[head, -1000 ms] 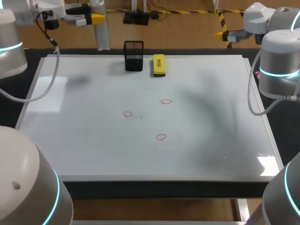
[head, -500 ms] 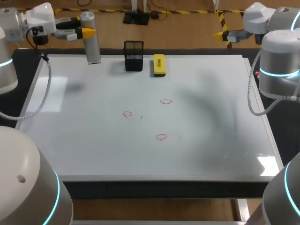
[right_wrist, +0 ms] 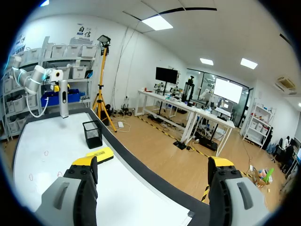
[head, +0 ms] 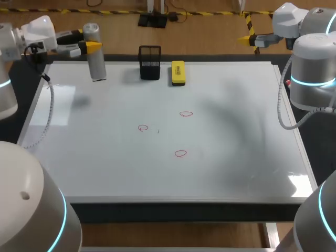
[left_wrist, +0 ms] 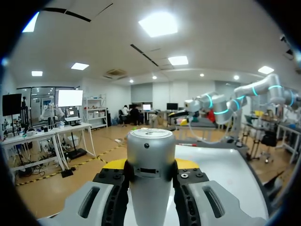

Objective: Pick up the inspection probe, press it on each red-marked spot on the whiteboard one by one, put down the probe, pick up the eraser, and wipe off all the red marks.

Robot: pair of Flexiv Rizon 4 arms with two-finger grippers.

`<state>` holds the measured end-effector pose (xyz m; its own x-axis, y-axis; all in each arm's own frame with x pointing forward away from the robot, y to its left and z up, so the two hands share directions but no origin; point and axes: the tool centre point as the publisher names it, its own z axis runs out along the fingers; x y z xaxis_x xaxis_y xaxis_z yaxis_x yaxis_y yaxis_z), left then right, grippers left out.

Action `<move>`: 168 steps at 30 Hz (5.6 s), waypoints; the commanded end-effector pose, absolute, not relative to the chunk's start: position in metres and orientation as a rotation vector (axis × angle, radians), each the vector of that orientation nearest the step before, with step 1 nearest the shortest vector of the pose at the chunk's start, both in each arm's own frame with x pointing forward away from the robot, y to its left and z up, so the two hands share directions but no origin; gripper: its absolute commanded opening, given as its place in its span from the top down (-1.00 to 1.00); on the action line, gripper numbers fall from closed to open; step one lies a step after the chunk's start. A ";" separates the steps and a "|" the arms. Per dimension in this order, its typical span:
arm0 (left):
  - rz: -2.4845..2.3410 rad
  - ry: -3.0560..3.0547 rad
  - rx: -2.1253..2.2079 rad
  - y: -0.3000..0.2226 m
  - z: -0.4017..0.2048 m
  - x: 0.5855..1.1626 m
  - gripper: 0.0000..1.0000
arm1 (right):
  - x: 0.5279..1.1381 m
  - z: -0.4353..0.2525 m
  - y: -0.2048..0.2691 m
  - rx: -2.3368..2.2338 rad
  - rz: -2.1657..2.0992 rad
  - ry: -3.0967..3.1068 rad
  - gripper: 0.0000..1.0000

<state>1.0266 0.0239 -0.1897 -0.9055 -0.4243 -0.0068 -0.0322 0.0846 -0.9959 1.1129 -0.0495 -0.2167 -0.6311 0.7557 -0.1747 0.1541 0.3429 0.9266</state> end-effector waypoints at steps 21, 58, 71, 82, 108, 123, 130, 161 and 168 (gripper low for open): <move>-1.883 2.064 -0.465 0.023 -0.188 1.024 1.00 | 1.113 -0.217 -0.050 0.792 1.292 2.010 -1.00; -1.883 2.064 -0.465 0.023 -0.188 1.024 1.00 | 1.167 -0.250 0.080 -1.311 -0.298 3.091 -1.00; -1.883 2.064 -0.465 0.023 -0.188 1.024 1.00 | 1.162 -0.263 0.085 -1.505 -0.448 3.036 -1.00; -1.883 2.064 -0.465 0.023 -0.188 1.024 1.00 | 1.162 -0.263 0.085 -1.505 -0.448 3.036 -1.00; -1.883 2.064 -0.465 0.023 -0.188 1.024 1.00 | 1.143 -0.309 0.096 -1.971 -0.411 2.649 -1.00; -1.883 2.064 -0.465 0.023 -0.188 1.024 1.00 | 1.130 -0.344 0.098 -2.087 -0.188 2.380 -1.00; -1.883 2.064 -0.465 0.023 -0.188 1.024 1.00 | 1.130 -0.356 0.108 -2.171 -0.168 2.267 -1.00; -1.883 2.064 -0.465 0.023 -0.188 1.024 1.00 | 1.129 -0.387 0.161 -2.261 -0.049 2.175 -1.00; -1.883 2.064 -0.465 0.023 -0.188 1.024 1.00 | 1.129 -0.397 0.163 -2.251 -0.023 2.172 -1.00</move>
<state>1.0244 0.0231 -0.1887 -0.9002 -0.4354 -0.0078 -0.0324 0.0849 -0.9959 1.1247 0.1631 -0.3921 0.0340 -0.9994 0.0040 -0.9991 -0.0341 -0.0233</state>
